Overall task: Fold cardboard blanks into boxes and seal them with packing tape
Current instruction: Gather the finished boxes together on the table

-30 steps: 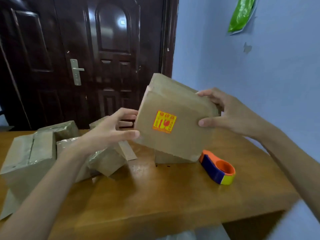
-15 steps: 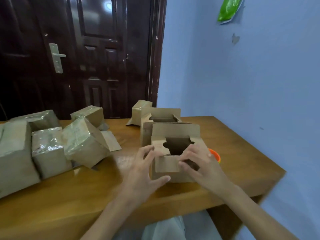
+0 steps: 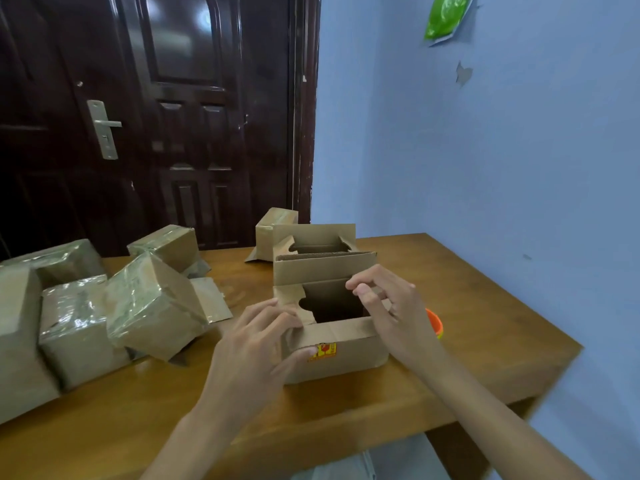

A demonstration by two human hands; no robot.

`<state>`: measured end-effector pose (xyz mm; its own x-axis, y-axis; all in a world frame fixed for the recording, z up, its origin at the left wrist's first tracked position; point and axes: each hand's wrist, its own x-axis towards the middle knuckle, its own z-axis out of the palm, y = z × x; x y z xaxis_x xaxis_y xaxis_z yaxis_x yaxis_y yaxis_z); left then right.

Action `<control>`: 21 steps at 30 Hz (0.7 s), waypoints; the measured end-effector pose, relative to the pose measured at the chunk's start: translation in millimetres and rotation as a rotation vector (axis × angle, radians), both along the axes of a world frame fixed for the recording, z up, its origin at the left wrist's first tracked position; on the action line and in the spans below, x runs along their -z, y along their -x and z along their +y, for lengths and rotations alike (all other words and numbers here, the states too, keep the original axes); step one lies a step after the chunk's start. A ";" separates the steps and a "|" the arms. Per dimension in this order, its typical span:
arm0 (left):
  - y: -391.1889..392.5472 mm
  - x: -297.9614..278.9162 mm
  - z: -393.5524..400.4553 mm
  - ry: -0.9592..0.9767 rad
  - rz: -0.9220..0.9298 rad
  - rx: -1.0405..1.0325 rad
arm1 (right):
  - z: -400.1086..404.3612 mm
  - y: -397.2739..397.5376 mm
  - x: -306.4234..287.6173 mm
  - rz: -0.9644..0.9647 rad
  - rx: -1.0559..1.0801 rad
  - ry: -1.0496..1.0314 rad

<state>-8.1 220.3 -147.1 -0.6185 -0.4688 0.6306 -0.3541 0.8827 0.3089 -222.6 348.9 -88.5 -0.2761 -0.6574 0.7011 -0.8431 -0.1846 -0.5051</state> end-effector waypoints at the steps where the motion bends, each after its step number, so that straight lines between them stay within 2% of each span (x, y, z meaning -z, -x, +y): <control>1: 0.0 -1.3 0.7 -0.026 0.005 -0.008 | -3.9 -0.4 -0.7 0.009 0.008 0.000; 4: 1.2 -14.1 2.2 -0.085 -0.081 -0.015 | -15.4 3.8 -7.7 0.028 0.025 -0.111; 6: -6.6 -36.3 -1.8 -0.168 -0.192 0.070 | -21.0 8.3 -17.4 0.056 0.030 -0.250; 7: -10.5 -53.4 -6.4 -0.237 -0.192 0.144 | -23.6 11.0 -23.3 0.075 0.034 -0.301; 9: -12.4 -92.4 -27.3 -0.348 -0.065 0.233 | -32.0 15.2 -40.0 0.107 0.037 -0.367; 10: -7.3 -113.1 -46.7 -0.352 -0.005 0.205 | -39.5 17.4 -50.2 0.135 0.041 -0.391; 12: 13.8 -150.0 -96.7 -0.305 -0.003 0.044 | -63.6 22.5 -72.5 0.221 0.055 -0.416; 14: 44.9 -173.9 -152.4 -0.302 -0.104 -0.145 | -102.3 34.8 -91.6 0.315 0.067 -0.487; 16: 77.4 -182.7 -200.1 -0.323 -0.229 -0.276 | -148.2 47.6 -108.0 0.383 0.072 -0.651; 21: 148.5 -159.4 -273.3 -0.355 -0.514 -0.435 | -252.5 85.7 -115.6 0.416 0.064 -0.920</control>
<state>-156.5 -53.1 12.3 -0.5068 -0.8585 0.0788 -0.8235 0.5091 0.2502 -308.3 96.4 27.1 -0.1791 -0.9836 -0.0216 -0.9793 0.1803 -0.0921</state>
